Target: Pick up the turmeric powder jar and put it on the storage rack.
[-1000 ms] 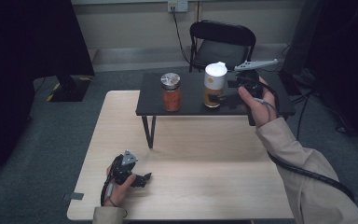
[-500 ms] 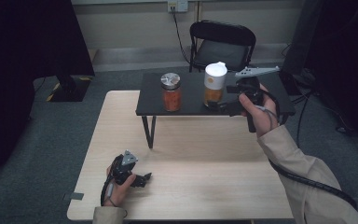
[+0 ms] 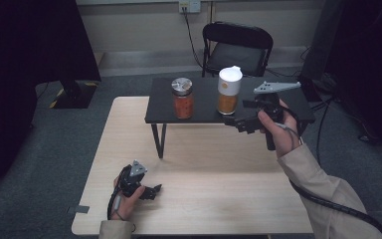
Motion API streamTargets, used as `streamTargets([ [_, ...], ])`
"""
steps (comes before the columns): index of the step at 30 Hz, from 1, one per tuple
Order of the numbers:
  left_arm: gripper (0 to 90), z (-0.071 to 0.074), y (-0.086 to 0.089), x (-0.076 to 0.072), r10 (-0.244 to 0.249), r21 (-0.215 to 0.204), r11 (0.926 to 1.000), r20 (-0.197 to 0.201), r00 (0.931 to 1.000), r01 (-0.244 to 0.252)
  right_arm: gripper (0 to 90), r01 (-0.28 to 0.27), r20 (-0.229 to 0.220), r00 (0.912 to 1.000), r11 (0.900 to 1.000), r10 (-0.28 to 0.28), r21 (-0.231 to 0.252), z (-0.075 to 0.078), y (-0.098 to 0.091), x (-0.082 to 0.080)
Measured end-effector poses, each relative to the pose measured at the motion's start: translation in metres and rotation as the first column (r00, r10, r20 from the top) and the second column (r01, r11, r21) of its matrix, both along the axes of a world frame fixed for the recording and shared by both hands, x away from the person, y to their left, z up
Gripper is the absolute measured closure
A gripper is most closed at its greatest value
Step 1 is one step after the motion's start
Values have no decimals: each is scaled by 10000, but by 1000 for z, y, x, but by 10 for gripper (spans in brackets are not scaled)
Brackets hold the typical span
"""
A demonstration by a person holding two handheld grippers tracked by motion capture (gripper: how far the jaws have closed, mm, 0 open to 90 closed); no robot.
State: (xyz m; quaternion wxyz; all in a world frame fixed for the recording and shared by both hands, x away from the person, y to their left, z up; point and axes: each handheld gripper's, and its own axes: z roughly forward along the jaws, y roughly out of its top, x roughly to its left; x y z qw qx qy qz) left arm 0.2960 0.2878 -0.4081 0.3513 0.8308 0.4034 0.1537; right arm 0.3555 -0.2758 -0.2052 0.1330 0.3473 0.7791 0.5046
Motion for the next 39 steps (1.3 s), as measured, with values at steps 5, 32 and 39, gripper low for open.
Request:
streamTargets([
  [5,0,0,0,0,-2,5,10000,-1,10000,2,2,-125,23,9999,9999,125,-27,-4,0,-5],
  [32,0,0,0,0,-4,6,10000,-1,10000,4,1,-593,-149,9981,9981,595,141,-45,-8,-21],
  [39,0,0,0,0,-3,7,10000,-1,10000,3,1,-722,-76,9974,9973,723,104,-50,-9,-26],
])
